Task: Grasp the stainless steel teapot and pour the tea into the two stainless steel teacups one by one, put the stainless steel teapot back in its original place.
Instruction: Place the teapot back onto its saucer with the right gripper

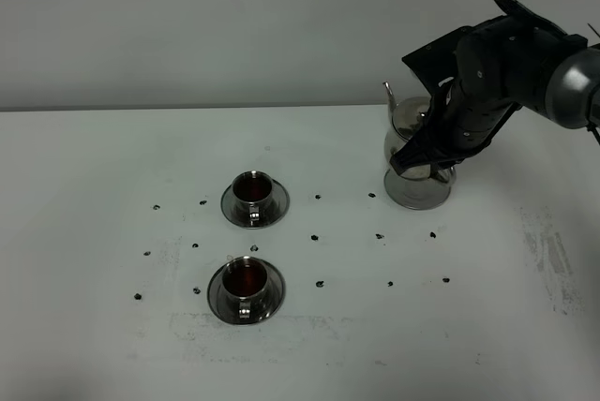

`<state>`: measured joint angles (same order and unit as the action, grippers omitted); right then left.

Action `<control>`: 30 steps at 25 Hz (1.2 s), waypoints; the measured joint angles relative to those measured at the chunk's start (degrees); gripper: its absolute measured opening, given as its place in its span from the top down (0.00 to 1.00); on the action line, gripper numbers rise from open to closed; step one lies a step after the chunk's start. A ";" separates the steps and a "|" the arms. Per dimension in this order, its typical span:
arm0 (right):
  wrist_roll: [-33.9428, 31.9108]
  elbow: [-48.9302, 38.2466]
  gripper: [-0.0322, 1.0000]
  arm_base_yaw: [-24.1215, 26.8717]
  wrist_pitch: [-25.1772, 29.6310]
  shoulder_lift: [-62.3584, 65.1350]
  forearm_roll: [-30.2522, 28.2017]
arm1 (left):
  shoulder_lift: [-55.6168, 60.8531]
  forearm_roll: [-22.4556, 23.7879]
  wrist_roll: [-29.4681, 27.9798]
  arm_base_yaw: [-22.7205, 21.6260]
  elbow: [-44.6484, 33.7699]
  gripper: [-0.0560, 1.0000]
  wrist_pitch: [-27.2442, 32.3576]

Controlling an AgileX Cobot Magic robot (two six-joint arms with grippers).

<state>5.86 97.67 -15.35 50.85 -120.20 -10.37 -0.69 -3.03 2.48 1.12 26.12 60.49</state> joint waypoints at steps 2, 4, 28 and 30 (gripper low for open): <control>0.00 0.00 0.79 0.41 -0.72 -1.14 0.45 | 0.00 0.00 0.00 0.00 0.00 0.60 0.00; 0.00 0.00 0.79 0.67 -1.16 -1.88 0.67 | 0.00 0.00 0.00 0.00 0.00 0.60 0.00; 0.00 0.00 0.79 2.26 -2.24 -4.49 1.07 | 0.00 0.00 0.00 0.00 0.00 0.60 0.00; 0.00 0.00 0.79 2.26 -2.24 -4.49 1.07 | 0.00 0.00 0.00 0.00 0.00 0.60 0.00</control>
<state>5.86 97.67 -13.08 48.61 -124.69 -9.30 -0.69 -3.03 2.48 1.12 26.12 60.49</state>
